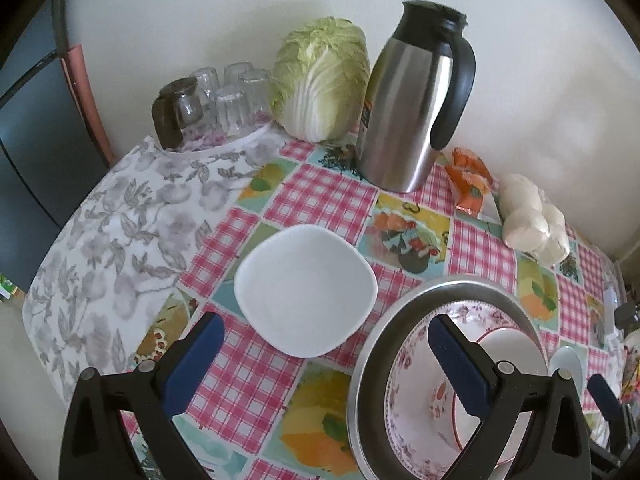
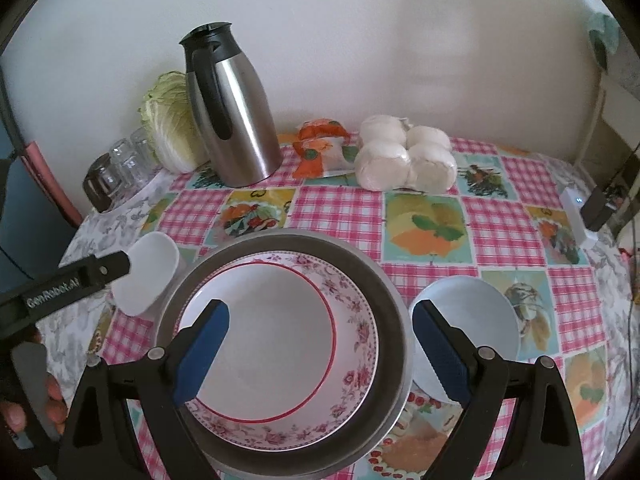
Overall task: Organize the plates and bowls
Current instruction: 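Move both grippers toward the square white bowl beside the basin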
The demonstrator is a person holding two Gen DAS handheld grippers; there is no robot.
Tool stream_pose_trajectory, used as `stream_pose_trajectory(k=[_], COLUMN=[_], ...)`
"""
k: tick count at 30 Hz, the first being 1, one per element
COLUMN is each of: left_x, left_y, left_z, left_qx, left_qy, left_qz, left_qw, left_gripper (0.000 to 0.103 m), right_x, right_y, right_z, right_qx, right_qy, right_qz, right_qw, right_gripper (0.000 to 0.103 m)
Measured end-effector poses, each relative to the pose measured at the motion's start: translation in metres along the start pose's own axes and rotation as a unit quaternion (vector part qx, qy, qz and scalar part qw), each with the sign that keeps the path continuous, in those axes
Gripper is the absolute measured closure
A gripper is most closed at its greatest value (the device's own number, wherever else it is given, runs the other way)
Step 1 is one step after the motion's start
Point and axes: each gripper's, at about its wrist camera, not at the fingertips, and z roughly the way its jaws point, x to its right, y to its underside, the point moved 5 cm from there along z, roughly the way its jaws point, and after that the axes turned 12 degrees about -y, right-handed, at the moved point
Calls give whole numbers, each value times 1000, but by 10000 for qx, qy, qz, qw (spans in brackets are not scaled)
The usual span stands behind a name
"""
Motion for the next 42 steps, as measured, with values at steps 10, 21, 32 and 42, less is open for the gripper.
stream_pose_trajectory(k=[10,21,32,42], left_x=[-7,-20,-44,-62], left_y=[-13,-23,-24,-27], left_z=[-15,-7,25,49], left_qx=[544,457,153,-158], left_qy=[94,470,488,858], left_qz=[-153,-367,-499,-926], left_qw=[9984,9972,9974,9919], left_gripper=[0,0,0,0], right_x=[-10,-21,-32,-61], right_y=[5,10,7,-23], right_z=[10,19,29,36], right_qx=[-118,-243,-396,-611], right_qy=[18,178,-50,-268], right_qz=[-102,-44,317,379], right_qw=[9999,9995,9987,9971], right_gripper=[10,10,10,10])
